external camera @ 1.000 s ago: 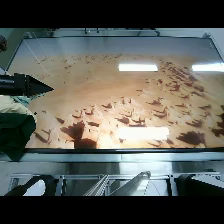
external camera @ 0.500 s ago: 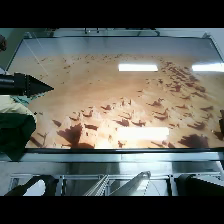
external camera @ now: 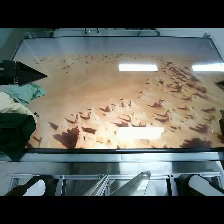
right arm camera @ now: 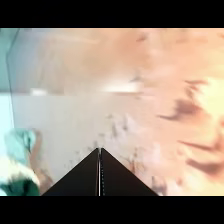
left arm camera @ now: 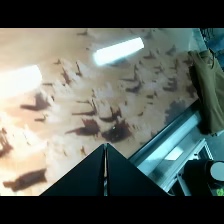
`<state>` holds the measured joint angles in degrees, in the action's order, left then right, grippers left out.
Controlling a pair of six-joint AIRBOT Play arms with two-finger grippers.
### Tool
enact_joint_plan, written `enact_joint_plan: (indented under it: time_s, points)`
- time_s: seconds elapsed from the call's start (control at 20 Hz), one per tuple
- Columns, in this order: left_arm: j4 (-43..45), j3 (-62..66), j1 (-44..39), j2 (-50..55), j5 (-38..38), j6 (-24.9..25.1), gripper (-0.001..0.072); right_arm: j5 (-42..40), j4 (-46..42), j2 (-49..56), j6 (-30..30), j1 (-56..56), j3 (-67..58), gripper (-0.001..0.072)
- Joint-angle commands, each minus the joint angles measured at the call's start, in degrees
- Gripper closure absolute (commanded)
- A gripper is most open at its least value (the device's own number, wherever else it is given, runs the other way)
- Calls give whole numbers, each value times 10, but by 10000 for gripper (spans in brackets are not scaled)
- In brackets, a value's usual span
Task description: Fold the shirts.
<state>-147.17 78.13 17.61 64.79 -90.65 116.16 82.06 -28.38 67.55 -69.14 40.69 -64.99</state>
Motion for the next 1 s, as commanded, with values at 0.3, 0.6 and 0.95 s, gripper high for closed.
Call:
enact_joint_plan:
  time_s: [0.3, 0.6, 0.95]
  points:
    - [7, -324, -169, -213, 162, 1, 695, -317, -142, -234, 25, -540, 193, 695]
    - [6, -427, -242, -279, 217, -26, 695, -333, -165, -252, 2, -551, 230, 694]
    - [6, -426, -241, -305, 238, -26, 696, -306, -158, -251, 2, -551, 230, 694]
